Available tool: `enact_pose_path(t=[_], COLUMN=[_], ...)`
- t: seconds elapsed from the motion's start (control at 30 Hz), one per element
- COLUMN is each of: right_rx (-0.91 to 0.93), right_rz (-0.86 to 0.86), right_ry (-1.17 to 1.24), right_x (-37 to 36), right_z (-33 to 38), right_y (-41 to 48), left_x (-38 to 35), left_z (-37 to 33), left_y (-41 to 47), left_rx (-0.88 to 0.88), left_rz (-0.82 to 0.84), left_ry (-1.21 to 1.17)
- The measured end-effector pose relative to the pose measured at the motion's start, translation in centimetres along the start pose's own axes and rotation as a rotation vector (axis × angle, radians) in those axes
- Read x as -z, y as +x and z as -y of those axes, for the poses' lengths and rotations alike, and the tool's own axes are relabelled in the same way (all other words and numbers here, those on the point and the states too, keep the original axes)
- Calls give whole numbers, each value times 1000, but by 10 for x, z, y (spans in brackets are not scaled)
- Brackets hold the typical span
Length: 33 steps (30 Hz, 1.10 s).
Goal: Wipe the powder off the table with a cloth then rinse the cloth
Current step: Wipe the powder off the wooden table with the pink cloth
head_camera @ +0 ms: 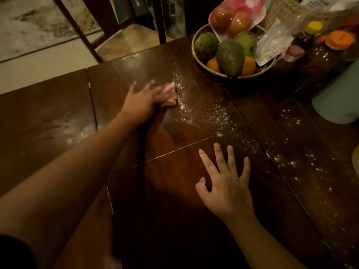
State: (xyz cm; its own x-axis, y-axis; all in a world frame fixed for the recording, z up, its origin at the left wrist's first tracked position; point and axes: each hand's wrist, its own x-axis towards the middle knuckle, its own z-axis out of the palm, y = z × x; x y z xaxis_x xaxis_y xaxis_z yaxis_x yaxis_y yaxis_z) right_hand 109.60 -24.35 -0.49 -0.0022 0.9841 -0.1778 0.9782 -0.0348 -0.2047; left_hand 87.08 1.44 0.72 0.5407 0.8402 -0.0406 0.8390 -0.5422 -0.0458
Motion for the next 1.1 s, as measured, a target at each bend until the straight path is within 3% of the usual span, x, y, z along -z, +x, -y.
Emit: enact_pose_path(t=[0.17,0.23,0.33,0.43,0.5,0.57,0.67,0.73,0.9,1.0,1.1], right_rx=[-8,-15,-18,-29,-32,-35,-34,-36,-39,-44,-44], right_rz=[-22,-37,-47,-52,-56,-62,-65,-72,-73,-73,-74], right_ry=[-18,-21,-20,0,14,17,8,-11,-25,-6,-2], right_x=[-2,-2,-1,-1,0,-1,-2,-3,-3,-2,-3], right_z=[-1,-1,0,1,1,0,0,-1,0,0,0], right_y=[-1,0,0,-1,0,0,0,0,1,1,1], left_x=[-1,1,-2,0,3,2,0,5,10,2,-8], left_z=[7,-9,-26,-32,-25,-9,5,-10,-38,-27,-2], left_y=[80,98,102,73,55,59,86,101,117,92,79], left_rx=[448,510,278,-61,-180,-16,447,524,146,-56,-42], left_rz=[-54,-72,-66,-101,-103,-124,-162,-158,-48,-76,-100], left_ry=[-211,-245,-204,-363,-427,-375,-267,-239,-266,-495,-561])
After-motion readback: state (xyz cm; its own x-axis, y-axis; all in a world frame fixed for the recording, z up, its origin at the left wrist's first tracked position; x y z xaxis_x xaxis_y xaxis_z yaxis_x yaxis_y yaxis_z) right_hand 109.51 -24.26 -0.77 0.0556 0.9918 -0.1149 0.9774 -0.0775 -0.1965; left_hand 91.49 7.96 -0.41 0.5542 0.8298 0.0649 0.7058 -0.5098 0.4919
